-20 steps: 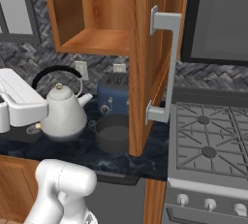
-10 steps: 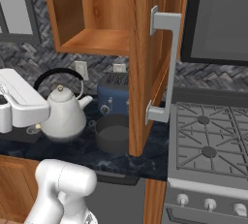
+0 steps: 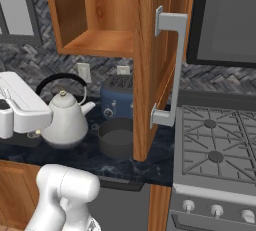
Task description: Pick the kettle from the cabinet and place it on a stove burner. Then pick the pot from the counter and place it on another stove burner. Finally, turn both burners on.
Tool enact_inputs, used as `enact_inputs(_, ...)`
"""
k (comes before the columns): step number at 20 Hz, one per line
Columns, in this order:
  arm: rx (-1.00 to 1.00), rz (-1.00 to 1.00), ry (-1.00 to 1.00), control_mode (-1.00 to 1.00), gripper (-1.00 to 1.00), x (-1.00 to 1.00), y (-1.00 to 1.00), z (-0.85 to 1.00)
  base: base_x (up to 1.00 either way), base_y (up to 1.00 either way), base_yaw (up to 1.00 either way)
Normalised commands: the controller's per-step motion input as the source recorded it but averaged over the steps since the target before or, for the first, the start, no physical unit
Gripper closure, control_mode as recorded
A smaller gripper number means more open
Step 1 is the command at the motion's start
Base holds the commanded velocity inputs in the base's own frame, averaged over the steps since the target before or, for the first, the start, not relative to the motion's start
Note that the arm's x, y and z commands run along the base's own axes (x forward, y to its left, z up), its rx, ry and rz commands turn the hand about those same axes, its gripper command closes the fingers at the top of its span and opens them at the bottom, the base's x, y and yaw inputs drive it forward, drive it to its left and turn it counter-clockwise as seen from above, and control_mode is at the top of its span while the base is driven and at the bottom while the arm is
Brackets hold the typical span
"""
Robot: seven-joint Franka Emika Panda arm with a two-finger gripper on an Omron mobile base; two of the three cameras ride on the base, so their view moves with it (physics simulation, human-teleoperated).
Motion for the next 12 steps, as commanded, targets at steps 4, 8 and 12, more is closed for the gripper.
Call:
enact_inputs(4, 0.00, 0.00, 0.00, 1.00, 1.00, 0.00, 0.00, 0.00, -0.31, 0.00, 0.00)
enact_inputs(8, 0.00, 0.00, 0.00, 1.00, 1.00, 0.00, 0.00, 0.00, -0.42, 0.00, -0.01)
enact_inputs(12, 0.00, 0.00, 0.00, 1.00, 1.00, 0.00, 0.00, 0.00, -0.58, 0.00, -0.03)
